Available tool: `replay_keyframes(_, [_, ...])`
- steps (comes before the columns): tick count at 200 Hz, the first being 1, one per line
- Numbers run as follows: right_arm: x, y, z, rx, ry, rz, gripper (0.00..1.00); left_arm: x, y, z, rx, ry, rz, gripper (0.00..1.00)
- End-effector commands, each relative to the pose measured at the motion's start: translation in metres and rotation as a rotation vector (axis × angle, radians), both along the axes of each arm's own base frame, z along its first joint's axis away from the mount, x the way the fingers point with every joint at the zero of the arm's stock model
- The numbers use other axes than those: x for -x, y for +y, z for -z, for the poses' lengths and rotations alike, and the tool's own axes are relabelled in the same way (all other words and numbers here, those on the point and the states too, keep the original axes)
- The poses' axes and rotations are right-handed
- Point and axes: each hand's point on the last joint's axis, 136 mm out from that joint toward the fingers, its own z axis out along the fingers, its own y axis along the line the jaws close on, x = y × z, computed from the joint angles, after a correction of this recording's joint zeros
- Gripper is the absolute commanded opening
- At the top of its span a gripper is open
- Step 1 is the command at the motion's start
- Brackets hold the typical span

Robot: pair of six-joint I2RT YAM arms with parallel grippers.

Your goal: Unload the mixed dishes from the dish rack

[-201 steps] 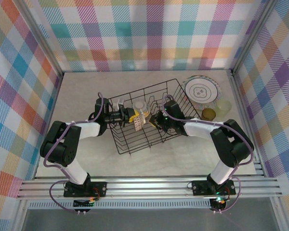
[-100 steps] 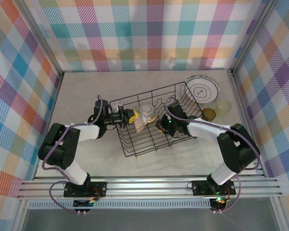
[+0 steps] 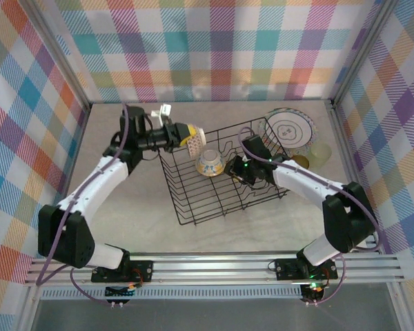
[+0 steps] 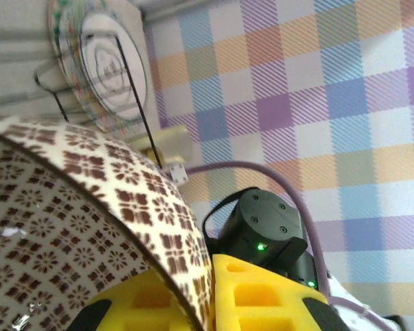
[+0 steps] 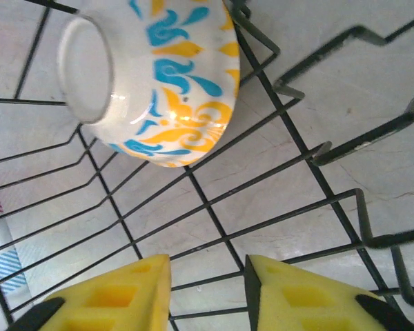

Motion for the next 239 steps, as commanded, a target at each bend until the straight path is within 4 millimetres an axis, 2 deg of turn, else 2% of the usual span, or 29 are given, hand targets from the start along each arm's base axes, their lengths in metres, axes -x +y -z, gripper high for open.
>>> replay_keyframes(1, [0.005, -0.005, -0.019, 0.042, -0.058, -0.068, 0.39, 0.014, 0.030, 0.011, -0.281, -0.018, -0.025, 0.00])
replay_keyframes(11, [0.007, -0.004, -0.025, 0.047, -0.073, -0.092, 0.41, 0.009, 0.044, 0.013, -0.389, -0.012, -0.055, 0.00])
replay_keyframes(56, [0.024, 0.000, -0.047, 0.086, -0.156, -0.212, 0.64, -0.024, 0.115, 0.021, -0.886, -0.016, -0.216, 0.00])
replay_keyframes(86, [0.038, 0.002, -0.062, 0.079, -0.218, -0.284, 0.78, -0.051, 0.156, 0.034, -1.021, 0.042, -0.272, 0.00])
replay_keyframes(120, [0.059, 0.004, -0.089, 0.030, -0.324, -0.366, 1.00, -0.084, 0.191, 0.070, -1.112, 0.148, -0.308, 0.00])
replay_keyframes(147, [0.077, 0.006, -0.111, -0.019, -0.416, -0.427, 0.99, -0.107, 0.211, 0.101, -1.176, 0.221, -0.305, 0.00])
replay_keyframes(180, [0.093, 0.002, -0.122, -0.062, -0.490, -0.456, 0.99, -0.126, 0.231, 0.133, -1.277, 0.291, -0.286, 0.00])
replay_keyframes(239, [0.101, -0.002, -0.113, -0.076, -0.479, -0.451, 0.99, -0.154, 0.242, 0.175, -1.374, 0.338, -0.255, 0.00])
